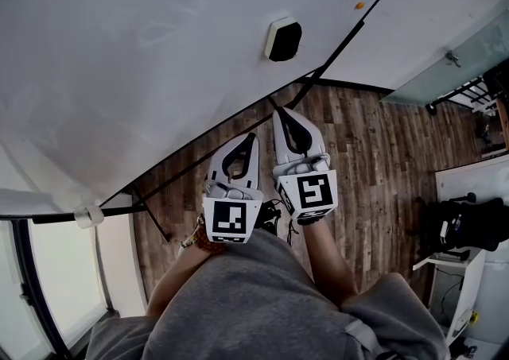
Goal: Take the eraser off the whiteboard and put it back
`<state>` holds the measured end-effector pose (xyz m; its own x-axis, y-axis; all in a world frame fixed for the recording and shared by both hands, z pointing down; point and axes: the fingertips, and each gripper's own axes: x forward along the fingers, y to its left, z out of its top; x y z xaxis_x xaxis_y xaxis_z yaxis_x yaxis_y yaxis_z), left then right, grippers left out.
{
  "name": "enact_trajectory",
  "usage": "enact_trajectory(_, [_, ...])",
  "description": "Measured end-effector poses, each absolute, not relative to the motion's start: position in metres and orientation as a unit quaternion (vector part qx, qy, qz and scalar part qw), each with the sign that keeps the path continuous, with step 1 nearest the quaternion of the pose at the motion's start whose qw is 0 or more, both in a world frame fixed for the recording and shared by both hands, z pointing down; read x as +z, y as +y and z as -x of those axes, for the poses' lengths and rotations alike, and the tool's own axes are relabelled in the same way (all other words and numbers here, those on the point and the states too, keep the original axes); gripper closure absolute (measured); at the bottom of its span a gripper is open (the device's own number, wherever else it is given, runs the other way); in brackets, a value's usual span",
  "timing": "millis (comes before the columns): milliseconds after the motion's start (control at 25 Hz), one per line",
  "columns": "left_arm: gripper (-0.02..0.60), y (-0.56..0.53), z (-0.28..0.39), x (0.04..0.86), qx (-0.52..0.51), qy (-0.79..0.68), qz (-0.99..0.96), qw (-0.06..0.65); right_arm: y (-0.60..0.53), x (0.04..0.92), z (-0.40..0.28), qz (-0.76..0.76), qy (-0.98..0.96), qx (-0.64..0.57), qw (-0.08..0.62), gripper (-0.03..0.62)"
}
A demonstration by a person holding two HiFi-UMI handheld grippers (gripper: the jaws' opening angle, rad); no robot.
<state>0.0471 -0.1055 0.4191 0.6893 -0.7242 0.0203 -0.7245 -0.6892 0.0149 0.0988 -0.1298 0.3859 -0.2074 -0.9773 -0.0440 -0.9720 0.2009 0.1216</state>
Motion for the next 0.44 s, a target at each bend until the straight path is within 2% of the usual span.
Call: enact_trajectory(440, [0.575,-0.088,-0.064,0.433,0.03,-0.383,-0.923,0.022,-0.113,0.399,-0.119,-0.641,-0.766,-0.04,0.021,0.585])
